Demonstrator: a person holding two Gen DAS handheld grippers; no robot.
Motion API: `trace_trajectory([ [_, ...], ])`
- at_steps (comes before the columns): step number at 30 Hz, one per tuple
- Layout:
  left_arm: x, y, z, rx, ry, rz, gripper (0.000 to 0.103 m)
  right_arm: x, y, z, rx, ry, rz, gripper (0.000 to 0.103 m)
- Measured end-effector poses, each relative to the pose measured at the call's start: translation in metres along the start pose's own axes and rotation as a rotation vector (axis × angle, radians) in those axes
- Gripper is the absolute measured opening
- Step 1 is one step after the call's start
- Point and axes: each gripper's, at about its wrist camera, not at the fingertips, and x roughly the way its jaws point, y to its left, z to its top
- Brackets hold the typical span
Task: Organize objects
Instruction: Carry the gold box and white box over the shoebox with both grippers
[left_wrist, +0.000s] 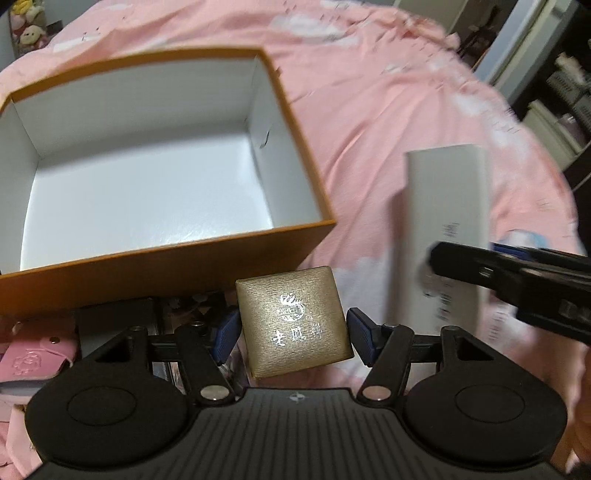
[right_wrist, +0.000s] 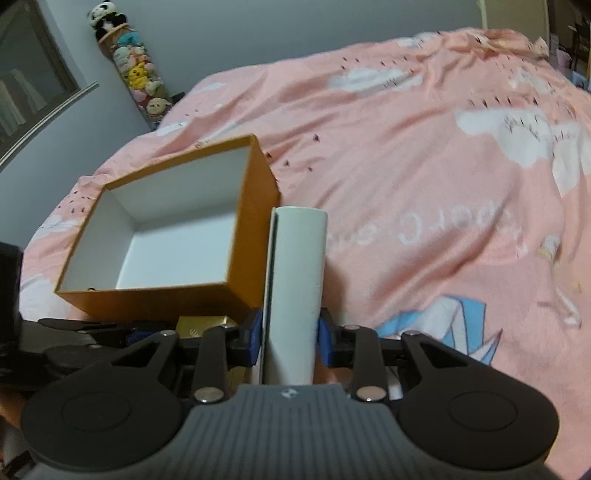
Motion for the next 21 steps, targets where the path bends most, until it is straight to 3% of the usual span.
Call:
trace_trajectory([
  [6, -0.059, 0.018, -0.006, -0.008, -0.104, -0.081, 0.072, -0.017, 0.02, 0.026, -0.037, -0.045, 0.045, 0.032],
  [12, -0.097, 0.007, 0.01, -0.035, -0.232, -0.028, 0.071, -0.024, 0.051, 0.067, -0.112, -0.132, 0.095, 0.031],
  [17, -0.089, 0.041, 0.042, -0.081, -0.261, 0.034, 0.071, 0.011, 0.079, 0.105, -0.134, -0.138, 0.14, 0.031],
  [21, -0.076, 0.071, 0.044, -0.126, -0.231, 0.062, 0.071, 0.065, 0.093, 0.117, -0.126, -0.063, 0.13, 0.031],
])
